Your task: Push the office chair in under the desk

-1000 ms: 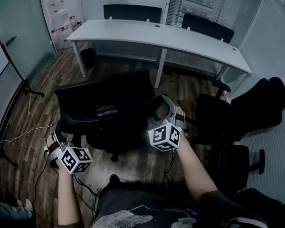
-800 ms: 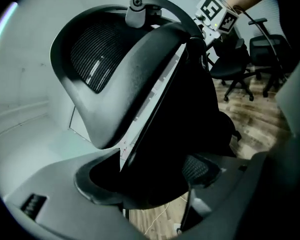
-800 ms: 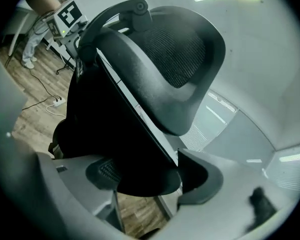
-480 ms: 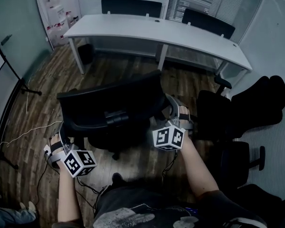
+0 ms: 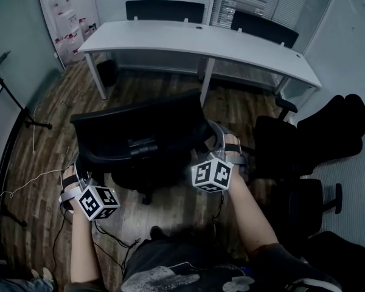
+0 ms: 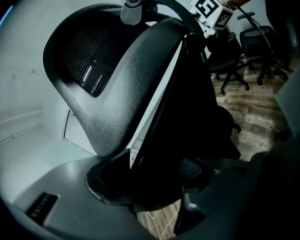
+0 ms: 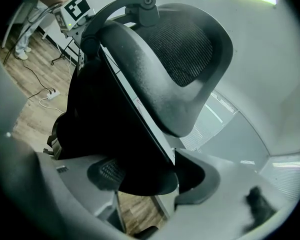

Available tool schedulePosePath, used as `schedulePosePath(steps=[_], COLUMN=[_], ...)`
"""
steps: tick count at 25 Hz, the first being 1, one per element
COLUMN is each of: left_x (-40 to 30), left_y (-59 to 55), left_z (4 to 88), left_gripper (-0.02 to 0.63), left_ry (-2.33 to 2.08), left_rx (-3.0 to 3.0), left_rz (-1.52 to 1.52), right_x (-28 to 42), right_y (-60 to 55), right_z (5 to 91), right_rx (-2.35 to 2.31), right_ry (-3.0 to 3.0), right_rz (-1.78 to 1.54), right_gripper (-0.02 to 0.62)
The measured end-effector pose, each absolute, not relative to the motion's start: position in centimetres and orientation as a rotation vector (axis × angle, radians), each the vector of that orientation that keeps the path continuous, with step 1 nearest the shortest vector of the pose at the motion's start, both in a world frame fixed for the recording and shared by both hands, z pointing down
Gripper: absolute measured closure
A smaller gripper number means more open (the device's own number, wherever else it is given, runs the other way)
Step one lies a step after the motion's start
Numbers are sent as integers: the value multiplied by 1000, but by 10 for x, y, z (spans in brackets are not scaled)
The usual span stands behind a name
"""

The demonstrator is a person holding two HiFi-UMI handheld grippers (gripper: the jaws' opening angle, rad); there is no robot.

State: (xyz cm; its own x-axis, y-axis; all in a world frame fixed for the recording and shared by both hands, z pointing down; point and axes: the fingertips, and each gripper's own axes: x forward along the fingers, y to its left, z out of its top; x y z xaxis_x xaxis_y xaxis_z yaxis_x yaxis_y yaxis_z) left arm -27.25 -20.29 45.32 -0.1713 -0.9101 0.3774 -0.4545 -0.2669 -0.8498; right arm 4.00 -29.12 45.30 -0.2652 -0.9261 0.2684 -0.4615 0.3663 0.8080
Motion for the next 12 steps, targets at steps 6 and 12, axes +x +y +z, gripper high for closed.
schedulePosePath(steps=[6, 12], left_x=[-307, -327], left_y=[-239, -276], left_z=[442, 445], left_gripper=[344, 344], left_ry=[1503, 1444], left_rx=[-1703, -1743], left_rz=[-1380, -1370], right_x=[9, -5], right_y=[-313, -328], right_z=[443, 444], right_rx=[1244, 1299], right_ry=[-1818, -1789], right_rz=[-741, -718], right_gripper=[305, 304])
